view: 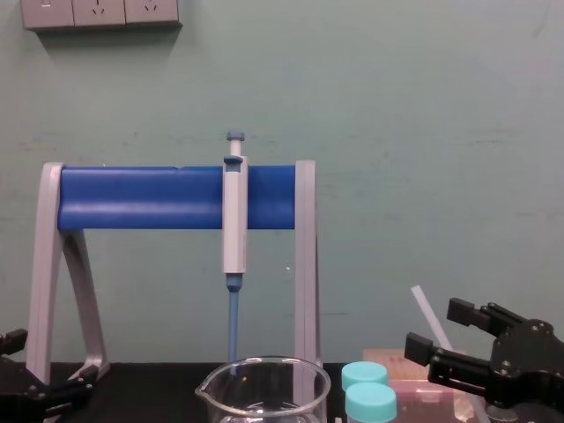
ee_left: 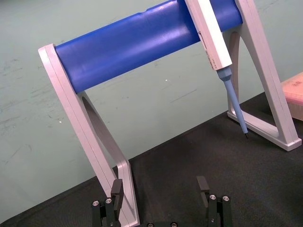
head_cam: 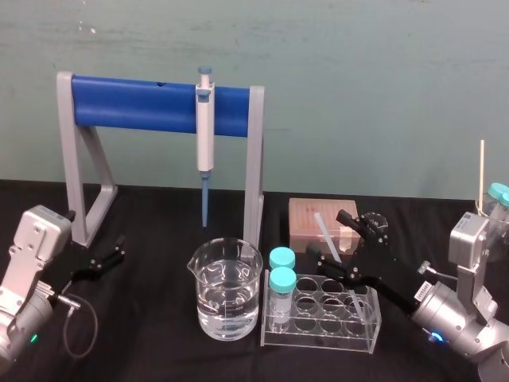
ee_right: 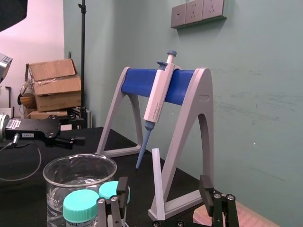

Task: Pick up the stirring rod with one hand, then place it down.

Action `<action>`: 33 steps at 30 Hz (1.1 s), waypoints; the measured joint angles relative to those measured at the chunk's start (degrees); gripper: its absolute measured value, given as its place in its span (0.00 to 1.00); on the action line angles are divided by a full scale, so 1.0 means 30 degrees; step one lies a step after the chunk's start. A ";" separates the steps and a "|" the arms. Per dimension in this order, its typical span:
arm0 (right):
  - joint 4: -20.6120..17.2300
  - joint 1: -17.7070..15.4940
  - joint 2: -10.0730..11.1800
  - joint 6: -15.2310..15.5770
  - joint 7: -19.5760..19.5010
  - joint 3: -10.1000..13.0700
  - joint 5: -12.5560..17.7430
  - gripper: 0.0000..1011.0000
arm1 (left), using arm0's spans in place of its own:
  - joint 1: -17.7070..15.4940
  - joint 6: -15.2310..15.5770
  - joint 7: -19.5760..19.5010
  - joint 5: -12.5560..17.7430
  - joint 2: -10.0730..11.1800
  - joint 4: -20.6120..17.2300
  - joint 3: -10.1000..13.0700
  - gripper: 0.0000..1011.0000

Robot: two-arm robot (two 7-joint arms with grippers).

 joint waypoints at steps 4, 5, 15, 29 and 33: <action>-0.0034 -0.0002 0.0000 0.0012 -0.0012 -0.0002 -0.0034 0.99 | 0.0001 0.0000 0.0000 0.0000 -0.0001 0.0000 0.0001 0.99; -0.0123 -0.0008 -0.0004 0.0026 -0.0056 -0.0010 -0.0070 0.99 | 0.0001 0.0000 0.0000 0.0001 -0.0001 0.0001 0.0000 0.99; -0.1801 -0.0185 -0.0159 -0.1929 -0.1255 0.0314 -0.1416 0.99 | 0.0000 0.0001 0.0000 0.0001 -0.0001 0.0000 0.0001 0.99; -0.4133 -0.2056 -0.0537 -0.1953 -0.5012 0.2905 -0.3026 0.99 | 0.0000 0.0000 0.0000 0.0000 -0.0001 0.0000 0.0000 0.99; -0.4540 -0.2698 -0.0420 -0.1092 -0.5543 0.3488 -0.3090 0.99 | 0.0000 0.0000 0.0000 0.0000 -0.0001 0.0000 0.0000 0.99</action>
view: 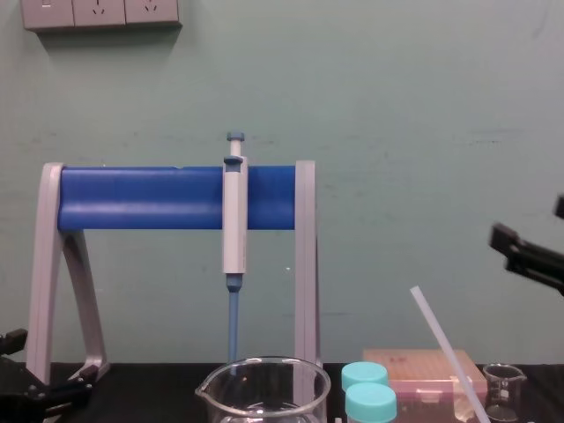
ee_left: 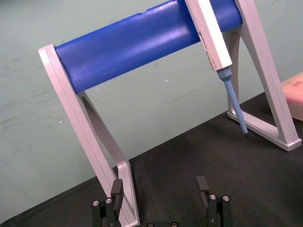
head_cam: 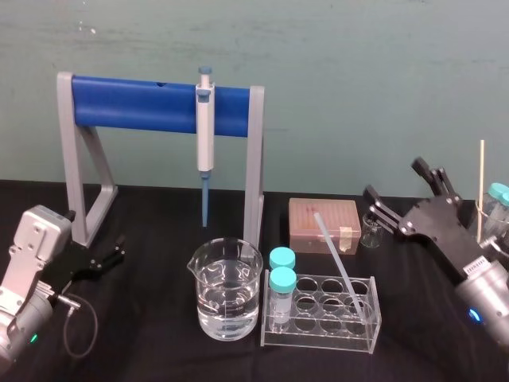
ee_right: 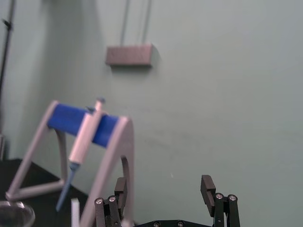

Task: Pick up the stirring rod with one hand, then place it down.

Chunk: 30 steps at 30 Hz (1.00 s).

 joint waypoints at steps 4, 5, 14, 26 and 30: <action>-0.0263 -0.0767 0.0239 0.1244 -0.0274 0.0538 0.0013 0.99 | 0.0000 0.0000 0.0000 0.0000 0.0000 0.0000 0.0001 0.99; -0.0263 -0.0767 0.0239 0.1244 -0.0274 0.0538 0.0013 0.99 | 0.0000 0.0000 -0.0001 0.0001 0.0000 0.0000 0.0002 0.99; -0.0486 -0.1734 0.0472 0.4872 -0.0954 0.1007 -0.0062 0.99 | 0.0000 0.0000 0.0001 0.0001 -0.0001 0.0000 0.0000 0.99; -0.0313 -0.1676 0.0467 0.6498 -0.1274 0.0953 -0.0211 0.99 | 0.0001 0.0000 -0.0001 0.0001 0.0000 0.0000 0.0000 0.99; -0.0313 -0.1669 0.0461 0.6439 -0.1266 0.0943 -0.0211 0.99 | 0.0000 0.0000 0.0000 0.0001 0.0001 0.0000 0.0001 0.99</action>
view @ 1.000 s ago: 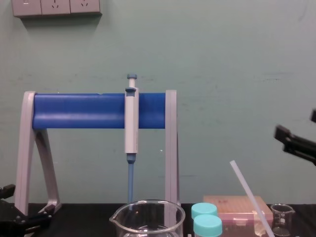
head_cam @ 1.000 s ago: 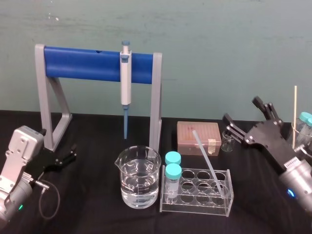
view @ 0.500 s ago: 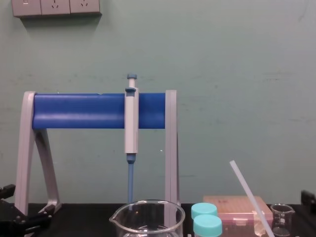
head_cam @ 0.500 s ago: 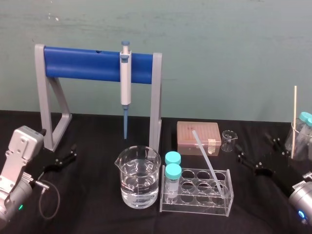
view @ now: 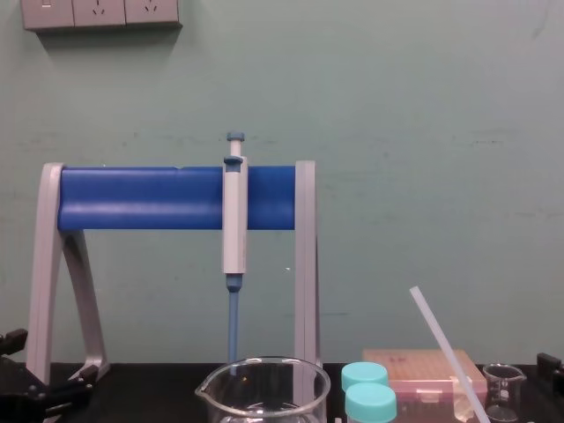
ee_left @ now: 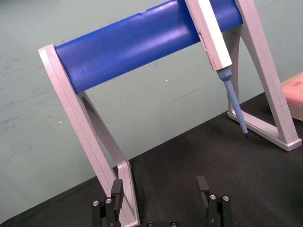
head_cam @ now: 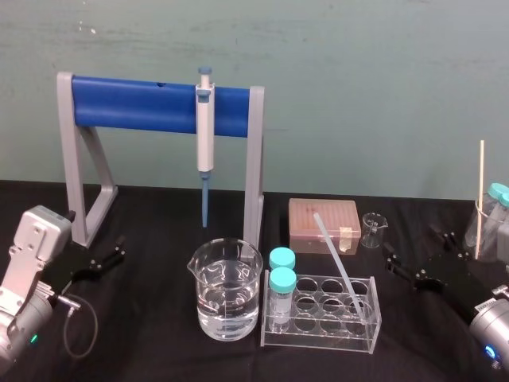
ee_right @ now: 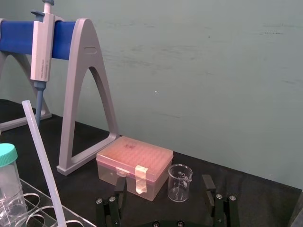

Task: Pick up the stirring rod with one hand, then place it down.

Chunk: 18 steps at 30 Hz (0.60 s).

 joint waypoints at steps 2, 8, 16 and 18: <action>0.0000 0.0005 -0.0004 -0.0040 0.0008 -0.0006 0.0003 0.99 | 0.0000 0.0000 0.0000 0.0001 0.0000 0.0000 0.0000 0.99; 0.0000 0.0012 -0.0008 -0.0120 0.0016 -0.0008 0.0011 0.99 | -0.0001 0.0000 0.0000 0.0000 -0.0001 0.0001 0.0000 0.99; 0.0000 0.0014 -0.0008 -0.0152 0.0019 -0.0008 0.0027 0.99 | 0.0000 0.0000 0.0000 -0.0001 -0.0001 0.0000 -0.0001 0.99; 0.0001 0.0014 -0.0009 -0.0160 0.0020 -0.0007 0.0030 0.99 | 0.0001 0.0000 0.0000 0.0000 -0.0001 0.0000 -0.0001 0.99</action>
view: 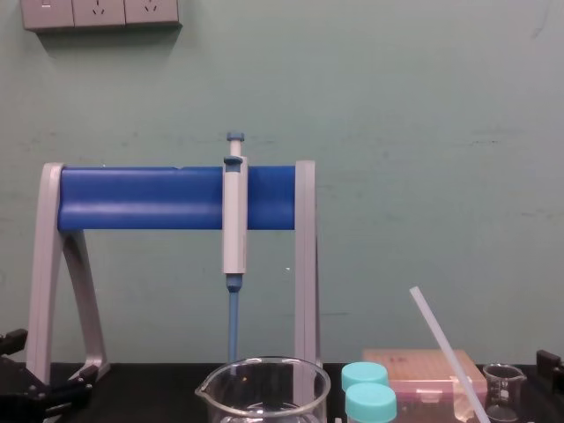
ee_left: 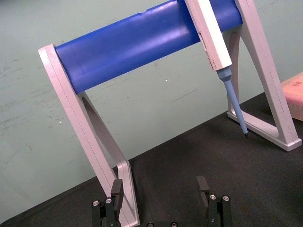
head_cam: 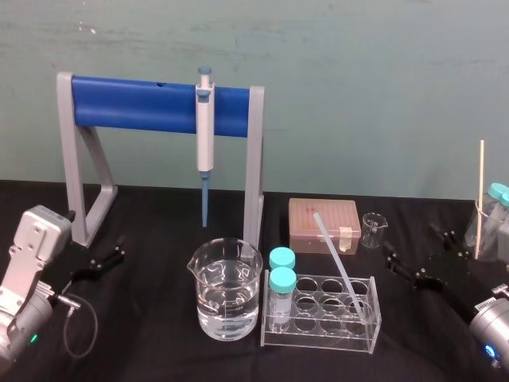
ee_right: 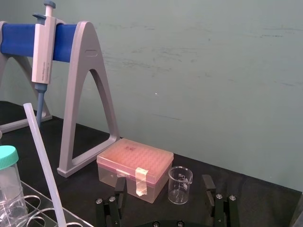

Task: Pick up the stirring rod with one hand, then place it down.

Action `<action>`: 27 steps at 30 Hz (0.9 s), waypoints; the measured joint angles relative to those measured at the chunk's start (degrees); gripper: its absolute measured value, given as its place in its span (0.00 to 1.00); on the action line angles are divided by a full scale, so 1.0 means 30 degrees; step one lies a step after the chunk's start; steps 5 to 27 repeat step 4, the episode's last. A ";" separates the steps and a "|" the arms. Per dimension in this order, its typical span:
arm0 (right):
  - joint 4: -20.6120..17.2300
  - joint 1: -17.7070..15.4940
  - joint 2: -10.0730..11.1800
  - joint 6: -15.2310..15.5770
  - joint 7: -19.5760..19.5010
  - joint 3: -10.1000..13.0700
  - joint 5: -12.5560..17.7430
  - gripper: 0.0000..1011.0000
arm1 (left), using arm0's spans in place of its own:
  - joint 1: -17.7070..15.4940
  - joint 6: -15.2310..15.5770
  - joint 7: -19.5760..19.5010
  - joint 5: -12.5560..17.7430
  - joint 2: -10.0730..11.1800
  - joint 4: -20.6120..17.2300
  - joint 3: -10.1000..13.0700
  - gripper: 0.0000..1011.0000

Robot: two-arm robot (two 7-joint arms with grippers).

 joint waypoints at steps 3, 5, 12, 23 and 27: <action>0.0000 0.0000 0.0000 -0.0008 0.0001 0.0000 0.0004 0.99 | -0.0001 0.0000 0.0000 -0.0001 0.0001 0.0000 0.0001 0.99; 0.0000 -0.0001 0.0000 -0.0013 0.0002 -0.0001 0.0006 0.99 | -0.0001 0.0000 0.0000 0.0000 -0.0001 0.0000 0.0001 0.99; 0.0000 -0.0001 0.0000 -0.0013 0.0002 -0.0001 0.0006 0.99 | -0.0001 0.0000 0.0000 0.0000 -0.0001 0.0000 0.0001 0.99; 0.0000 -0.0001 0.0000 -0.0013 0.0002 -0.0001 0.0006 0.99 | -0.0001 0.0000 0.0000 0.0000 -0.0001 0.0000 0.0001 0.99; 0.0000 -0.0001 0.0000 -0.0013 0.0002 -0.0001 0.0006 0.99 | -0.0001 0.0000 0.0000 0.0000 -0.0001 0.0000 0.0001 0.99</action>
